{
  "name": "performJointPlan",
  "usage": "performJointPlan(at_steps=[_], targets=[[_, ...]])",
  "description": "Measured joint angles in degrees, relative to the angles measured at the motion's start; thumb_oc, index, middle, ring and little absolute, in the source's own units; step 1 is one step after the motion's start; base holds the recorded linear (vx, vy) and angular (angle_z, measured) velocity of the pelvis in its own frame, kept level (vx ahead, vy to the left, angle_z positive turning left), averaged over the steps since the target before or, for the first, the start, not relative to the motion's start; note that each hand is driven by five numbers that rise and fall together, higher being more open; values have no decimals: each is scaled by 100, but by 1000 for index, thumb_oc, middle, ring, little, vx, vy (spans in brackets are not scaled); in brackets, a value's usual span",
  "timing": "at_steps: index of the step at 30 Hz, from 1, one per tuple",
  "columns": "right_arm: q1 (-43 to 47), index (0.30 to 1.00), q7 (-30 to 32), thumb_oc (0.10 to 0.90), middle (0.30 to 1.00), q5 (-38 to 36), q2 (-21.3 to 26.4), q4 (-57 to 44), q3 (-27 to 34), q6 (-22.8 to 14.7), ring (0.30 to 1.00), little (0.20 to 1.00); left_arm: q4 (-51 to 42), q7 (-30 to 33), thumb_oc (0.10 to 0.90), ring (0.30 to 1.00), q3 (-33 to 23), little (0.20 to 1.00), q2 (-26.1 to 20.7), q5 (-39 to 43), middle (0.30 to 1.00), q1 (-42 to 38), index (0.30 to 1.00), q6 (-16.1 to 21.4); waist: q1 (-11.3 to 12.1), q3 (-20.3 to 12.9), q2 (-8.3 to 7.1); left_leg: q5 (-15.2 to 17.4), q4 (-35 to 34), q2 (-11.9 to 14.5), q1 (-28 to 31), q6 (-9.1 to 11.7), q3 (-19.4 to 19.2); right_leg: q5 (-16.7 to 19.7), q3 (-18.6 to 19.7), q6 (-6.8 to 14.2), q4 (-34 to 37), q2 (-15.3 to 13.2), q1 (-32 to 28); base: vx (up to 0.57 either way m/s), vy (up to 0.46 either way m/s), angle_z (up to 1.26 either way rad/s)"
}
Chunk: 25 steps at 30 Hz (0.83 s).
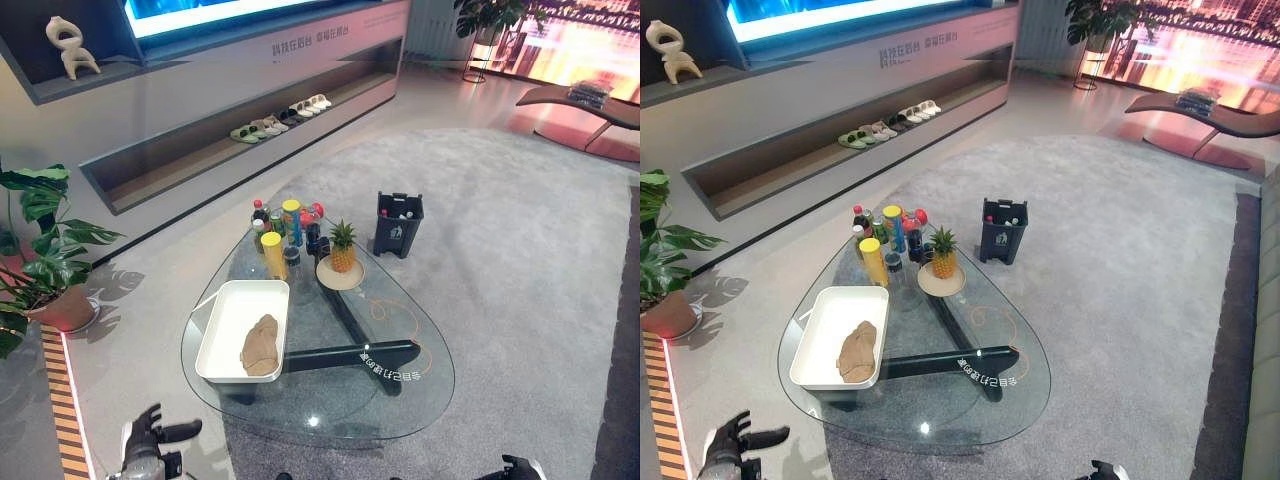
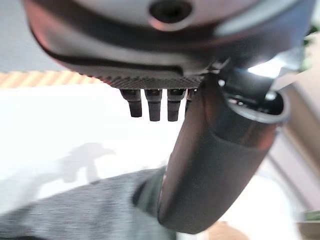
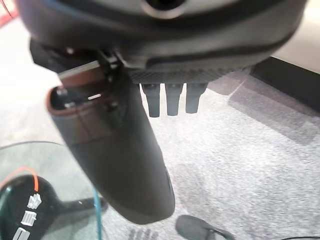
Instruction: Wipe the table with a cloth and put it in the basket.
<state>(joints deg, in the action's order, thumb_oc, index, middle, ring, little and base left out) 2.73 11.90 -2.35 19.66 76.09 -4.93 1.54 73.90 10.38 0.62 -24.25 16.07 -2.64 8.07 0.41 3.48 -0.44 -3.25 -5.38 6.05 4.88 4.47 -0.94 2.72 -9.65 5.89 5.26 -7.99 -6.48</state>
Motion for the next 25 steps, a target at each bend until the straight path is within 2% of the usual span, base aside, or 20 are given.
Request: performJointPlan(at_steps=[3, 10, 13, 18, 25], targets=[[-5, 900, -125, 800, 900, 20, -2, 32, -19, 60, 900, 900, 223, -26, 800, 900, 31, 900, 80, -307, 900, 87, 900, -188, 13, -102, 18, 1, 0, 2, 2, -1, 2, 2, -17, -7, 1, 0, -5, 0, 0, 0], [-1, 900, -490, 800, 900, 246, -76, 157, -102, 164, 900, 900, 236, -608, 800, 900, 450, 900, 438, -1082, 900, 168, 900, -681, 101, -272, 172, 0, 2, -1, 8, 1, 38, -5, -83, -11, 1, -4, -33, -31, 8, 3], [-1, 900, -679, 800, 900, 390, -164, 202, -218, 240, 900, 900, 239, -892, 800, 900, 627, 900, 648, -1284, 900, 198, 900, -896, 91, -286, 190, 0, 3, 3, 7, 1, 40, -8, -87, -11, 1, 0, -33, -21, -2, 0], [-7, 900, -858, 800, 900, 527, -239, 349, -303, 315, 900, 900, 243, -1251, 800, 900, 756, 900, 755, -1237, 900, 235, 900, -1063, 87, -291, 158, 0, 2, 2, 5, 2, 39, -19, -87, 3, 1, -1, -32, 0, 0, 0], [-23, 900, -947, 800, 900, 696, -332, 383, -422, 358, 900, 900, 242, -1367, 800, 900, 771, 900, 756, -1250, 900, 241, 900, -1128, 64, -293, 147, 1, 1, 2, 1, 2, 39, -31, -85, 19, 0, -1, -28, -10, 1, 0]])
